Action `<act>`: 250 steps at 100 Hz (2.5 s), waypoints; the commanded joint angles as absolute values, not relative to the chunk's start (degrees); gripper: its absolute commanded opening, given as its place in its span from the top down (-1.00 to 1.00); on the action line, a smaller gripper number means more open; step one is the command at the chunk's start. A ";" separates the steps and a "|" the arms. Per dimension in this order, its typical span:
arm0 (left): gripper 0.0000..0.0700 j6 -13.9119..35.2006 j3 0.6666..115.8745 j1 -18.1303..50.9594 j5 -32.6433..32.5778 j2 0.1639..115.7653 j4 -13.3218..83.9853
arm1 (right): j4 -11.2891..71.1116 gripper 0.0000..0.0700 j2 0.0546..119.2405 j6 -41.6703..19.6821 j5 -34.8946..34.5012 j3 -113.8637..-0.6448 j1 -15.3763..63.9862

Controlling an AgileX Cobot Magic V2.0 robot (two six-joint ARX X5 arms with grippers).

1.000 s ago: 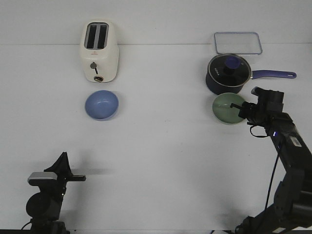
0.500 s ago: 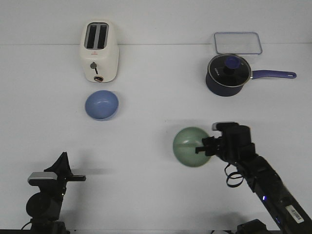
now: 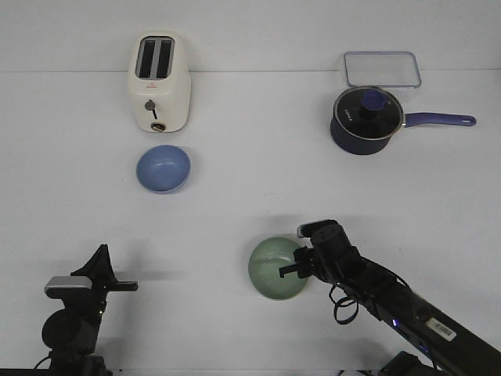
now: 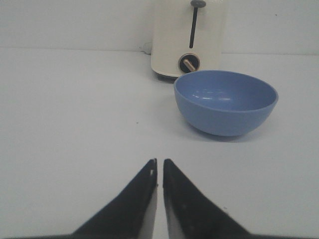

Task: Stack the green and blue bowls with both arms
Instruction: 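Drag the green bowl with the right gripper toward the table center, nearer the robot, then release the green bowl and pull the right gripper back, then reach the left gripper to the blue bowl and grip its rim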

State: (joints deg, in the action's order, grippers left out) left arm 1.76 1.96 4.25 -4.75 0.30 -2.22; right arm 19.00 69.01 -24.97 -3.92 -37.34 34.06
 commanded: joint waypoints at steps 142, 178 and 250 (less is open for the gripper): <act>-0.02 16.97 40.86 4.25 0.05 51.46 2.42 | 30.09 0.04 22.81 -21.74 12.10 -30.70 43.53; -0.31 17.85 71.99 3.14 0.05 92.07 19.22 | 30.04 0.04 24.08 -21.58 12.12 -30.70 43.53; 0.97 16.97 78.65 3.03 4.01 104.71 21.15 | 29.61 0.05 24.08 -21.15 13.56 -30.70 43.53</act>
State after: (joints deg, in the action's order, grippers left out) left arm 18.50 76.90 2.92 2.85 104.51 20.71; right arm 30.61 23.73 -21.26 13.34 -30.59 43.07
